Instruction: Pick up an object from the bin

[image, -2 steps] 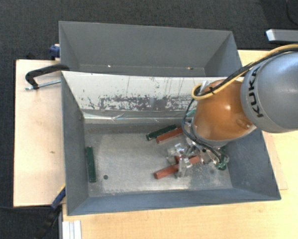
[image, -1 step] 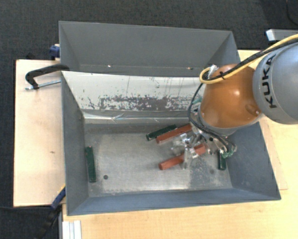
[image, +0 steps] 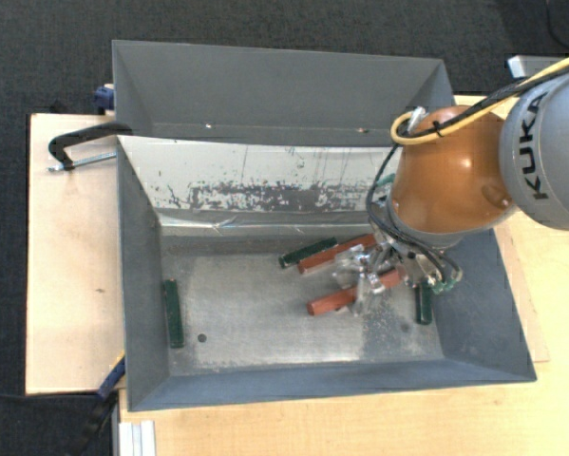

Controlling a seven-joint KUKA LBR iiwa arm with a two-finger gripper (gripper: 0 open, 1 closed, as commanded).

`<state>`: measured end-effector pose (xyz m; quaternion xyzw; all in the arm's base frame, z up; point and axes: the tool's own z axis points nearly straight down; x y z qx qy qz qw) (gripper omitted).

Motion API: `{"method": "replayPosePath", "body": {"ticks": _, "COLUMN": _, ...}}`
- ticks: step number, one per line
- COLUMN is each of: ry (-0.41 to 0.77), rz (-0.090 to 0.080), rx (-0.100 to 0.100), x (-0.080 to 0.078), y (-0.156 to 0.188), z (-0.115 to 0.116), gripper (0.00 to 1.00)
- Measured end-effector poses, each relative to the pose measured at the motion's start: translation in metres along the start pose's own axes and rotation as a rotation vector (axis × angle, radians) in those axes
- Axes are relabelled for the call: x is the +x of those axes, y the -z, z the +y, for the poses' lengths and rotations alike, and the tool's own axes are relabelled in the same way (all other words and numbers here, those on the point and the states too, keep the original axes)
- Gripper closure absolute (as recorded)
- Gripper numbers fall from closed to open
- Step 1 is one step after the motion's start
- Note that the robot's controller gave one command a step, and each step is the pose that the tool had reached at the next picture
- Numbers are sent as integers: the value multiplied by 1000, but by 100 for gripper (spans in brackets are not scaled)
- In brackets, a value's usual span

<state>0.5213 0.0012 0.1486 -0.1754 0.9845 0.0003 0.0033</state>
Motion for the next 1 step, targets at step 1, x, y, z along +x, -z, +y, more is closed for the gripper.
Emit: {"method": "replayPosePath", "body": {"ticks": 1, "ry": -48, "rz": 2, "rx": 0, "x": -18, "y": 70, "z": -7, "gripper": 100}}
